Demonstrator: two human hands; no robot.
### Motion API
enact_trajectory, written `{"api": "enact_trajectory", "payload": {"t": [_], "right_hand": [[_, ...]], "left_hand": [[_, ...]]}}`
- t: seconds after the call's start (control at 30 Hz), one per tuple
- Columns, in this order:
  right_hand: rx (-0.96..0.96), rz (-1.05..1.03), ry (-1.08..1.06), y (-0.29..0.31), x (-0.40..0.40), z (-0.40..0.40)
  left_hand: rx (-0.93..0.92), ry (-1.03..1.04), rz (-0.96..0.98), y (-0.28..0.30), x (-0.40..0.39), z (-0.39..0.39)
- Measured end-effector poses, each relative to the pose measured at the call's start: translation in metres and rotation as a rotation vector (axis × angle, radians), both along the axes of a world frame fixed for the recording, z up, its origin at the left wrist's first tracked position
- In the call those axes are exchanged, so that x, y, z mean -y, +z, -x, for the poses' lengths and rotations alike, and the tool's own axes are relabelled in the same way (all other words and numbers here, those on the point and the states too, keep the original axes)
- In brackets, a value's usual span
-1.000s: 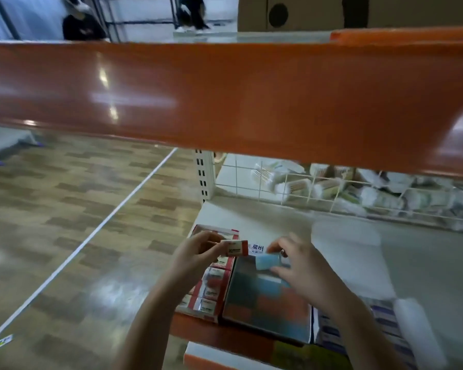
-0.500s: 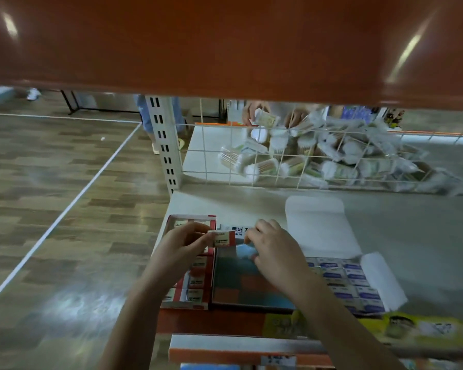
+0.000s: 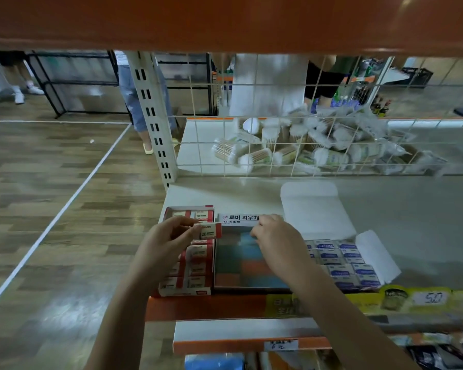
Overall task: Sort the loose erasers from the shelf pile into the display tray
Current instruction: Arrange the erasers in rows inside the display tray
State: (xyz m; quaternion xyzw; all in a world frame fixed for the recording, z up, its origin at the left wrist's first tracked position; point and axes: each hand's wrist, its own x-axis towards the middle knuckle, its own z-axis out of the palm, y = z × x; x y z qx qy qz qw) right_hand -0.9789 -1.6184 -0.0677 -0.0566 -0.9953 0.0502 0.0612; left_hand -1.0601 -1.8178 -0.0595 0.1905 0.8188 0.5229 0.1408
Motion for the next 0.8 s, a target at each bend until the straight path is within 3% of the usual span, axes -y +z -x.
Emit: {"api": "enact_trajectory", "payload": {"t": [0.37, 0.67, 0.8], "right_hand": [[0.001, 0.058, -0.019, -0.001, 0.01, 0.003], [-0.027, 0.237, 0.067, 0.018, 0.04, 0.007], [0.024, 0.247, 0.061, 0.012, 0.049, 0.01]], "left_hand": [[-0.052, 0.083, 0.105, 0.007, 0.021, -0.006], [-0.401, 0.15, 0.48, 0.005, 0.044, -0.016], [-0.555, 0.2, 0.523, 0.0, 0.039, -0.015]]}}
